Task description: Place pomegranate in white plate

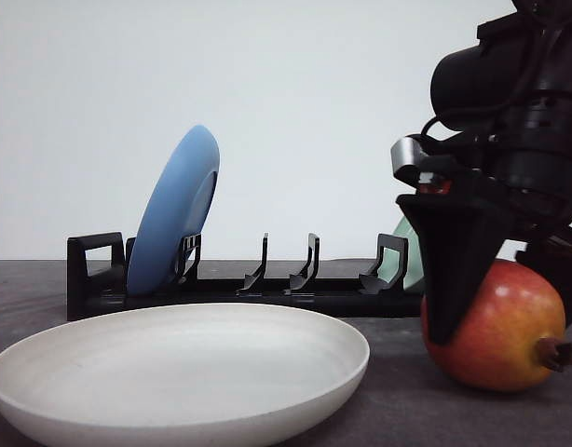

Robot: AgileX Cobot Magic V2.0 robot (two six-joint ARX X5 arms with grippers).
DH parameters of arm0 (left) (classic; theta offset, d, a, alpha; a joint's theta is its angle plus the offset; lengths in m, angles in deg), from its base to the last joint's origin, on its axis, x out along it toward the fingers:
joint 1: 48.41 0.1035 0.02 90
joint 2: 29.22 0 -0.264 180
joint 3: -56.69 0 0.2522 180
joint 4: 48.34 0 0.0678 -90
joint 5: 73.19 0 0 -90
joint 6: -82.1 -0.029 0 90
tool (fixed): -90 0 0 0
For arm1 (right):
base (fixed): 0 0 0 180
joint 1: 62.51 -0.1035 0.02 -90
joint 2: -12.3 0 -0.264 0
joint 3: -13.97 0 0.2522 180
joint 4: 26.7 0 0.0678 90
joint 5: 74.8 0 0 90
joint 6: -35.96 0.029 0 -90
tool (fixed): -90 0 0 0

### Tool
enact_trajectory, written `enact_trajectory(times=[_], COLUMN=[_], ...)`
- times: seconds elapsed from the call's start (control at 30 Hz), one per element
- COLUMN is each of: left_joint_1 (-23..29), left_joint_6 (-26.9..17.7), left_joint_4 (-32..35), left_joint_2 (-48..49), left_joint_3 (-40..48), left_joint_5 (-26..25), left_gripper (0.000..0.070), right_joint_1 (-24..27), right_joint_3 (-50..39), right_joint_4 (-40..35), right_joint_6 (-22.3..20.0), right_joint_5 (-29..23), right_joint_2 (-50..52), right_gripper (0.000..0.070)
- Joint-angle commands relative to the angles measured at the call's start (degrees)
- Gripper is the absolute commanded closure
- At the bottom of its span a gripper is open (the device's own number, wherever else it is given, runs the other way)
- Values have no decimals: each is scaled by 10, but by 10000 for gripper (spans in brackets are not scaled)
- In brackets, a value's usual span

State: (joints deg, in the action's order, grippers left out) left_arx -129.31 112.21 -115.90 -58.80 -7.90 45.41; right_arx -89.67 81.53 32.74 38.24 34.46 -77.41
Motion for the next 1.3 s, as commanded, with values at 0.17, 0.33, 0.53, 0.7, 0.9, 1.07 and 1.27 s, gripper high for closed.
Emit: enact_trajectory(times=[0.17,0.33,0.53,0.7,0.9,1.07,1.27], left_joint_1=[-9,-9,-9,-9,-9,-9,-9], left_joint_6=[10,10,8,8,8,8,9], left_joint_4=[7,11,11,11,11,11,11], left_joint_2=[-3,-3,-3,-3,-3,-3,-3], left_joint_3=[-9,-9,-9,-9,-9,-9,-9], left_joint_5=[4,7,14,17,21,29,30], left_gripper=[108,109,108,108,109,108,108], right_joint_1=[-28,-89,-173,-219,-236,-238,-237], right_joint_3=[82,178,267,284,284,284,284], right_joint_4=[57,86,71,32,20,22,23], right_joint_6=[4,19,35,39,41,37,37], right_joint_5=[-3,-2,-3,-7,-15,-15,-15], right_joint_2=[-15,-52,-124,-168,-206,-222,-223], right_gripper=[249,249,249,249,247,242,138])
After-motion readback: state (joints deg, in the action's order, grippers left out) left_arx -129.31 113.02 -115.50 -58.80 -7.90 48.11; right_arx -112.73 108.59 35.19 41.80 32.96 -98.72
